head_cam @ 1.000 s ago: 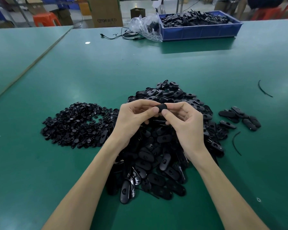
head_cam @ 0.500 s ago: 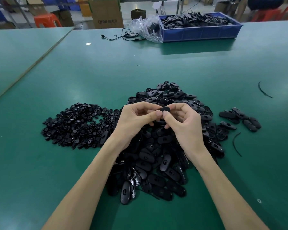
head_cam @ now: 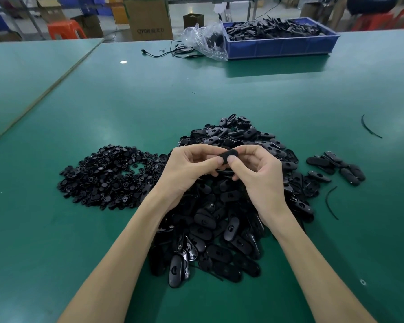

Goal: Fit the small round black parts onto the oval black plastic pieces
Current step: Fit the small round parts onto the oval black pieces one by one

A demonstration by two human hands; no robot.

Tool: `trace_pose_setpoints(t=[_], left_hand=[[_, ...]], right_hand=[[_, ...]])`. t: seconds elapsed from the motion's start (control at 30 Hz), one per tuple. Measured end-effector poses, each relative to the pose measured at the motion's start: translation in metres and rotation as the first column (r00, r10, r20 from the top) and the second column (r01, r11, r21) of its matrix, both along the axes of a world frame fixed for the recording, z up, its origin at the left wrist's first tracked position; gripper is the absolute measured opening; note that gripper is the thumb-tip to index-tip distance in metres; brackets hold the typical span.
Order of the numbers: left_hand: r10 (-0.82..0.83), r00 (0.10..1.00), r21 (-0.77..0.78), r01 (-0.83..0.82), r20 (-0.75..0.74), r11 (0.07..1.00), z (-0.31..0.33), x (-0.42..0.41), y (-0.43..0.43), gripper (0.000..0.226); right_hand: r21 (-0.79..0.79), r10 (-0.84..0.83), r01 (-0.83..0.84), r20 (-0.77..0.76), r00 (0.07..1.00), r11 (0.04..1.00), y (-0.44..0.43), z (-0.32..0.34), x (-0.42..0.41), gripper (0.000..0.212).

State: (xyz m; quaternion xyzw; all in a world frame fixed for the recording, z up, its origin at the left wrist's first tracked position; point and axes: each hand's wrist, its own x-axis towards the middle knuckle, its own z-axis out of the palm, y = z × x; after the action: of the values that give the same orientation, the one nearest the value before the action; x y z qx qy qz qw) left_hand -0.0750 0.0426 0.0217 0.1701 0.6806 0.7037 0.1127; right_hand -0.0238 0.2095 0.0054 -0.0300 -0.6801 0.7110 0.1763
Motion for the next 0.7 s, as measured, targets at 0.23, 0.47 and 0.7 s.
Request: trace_pose_setpoints(t=[0.23,0.47,0.7], left_hand=[[0.02,1.0,-0.042,-0.02,-0.003,0.999,0.0017,0.0015,0.0009,0.015],[0.08,0.996,-0.086,-0.083,-0.044,0.993,-0.0009,0.0033,0.0043,0.014],[0.085,0.992,-0.122,-0.096,-0.094,0.988,-0.0018,0.0032,0.0069,0.014]], right_hand=[[0.055,-0.004,0.003,0.019,1.0,0.999,0.0,-0.004,-0.0012,0.013],[0.137,-0.049,0.043,0.042,0.998,0.99,-0.0002,-0.0047,-0.0012,0.018],[0.159,-0.093,0.089,0.014,0.996,0.983,-0.0023,-0.0024,0.0003,0.018]])
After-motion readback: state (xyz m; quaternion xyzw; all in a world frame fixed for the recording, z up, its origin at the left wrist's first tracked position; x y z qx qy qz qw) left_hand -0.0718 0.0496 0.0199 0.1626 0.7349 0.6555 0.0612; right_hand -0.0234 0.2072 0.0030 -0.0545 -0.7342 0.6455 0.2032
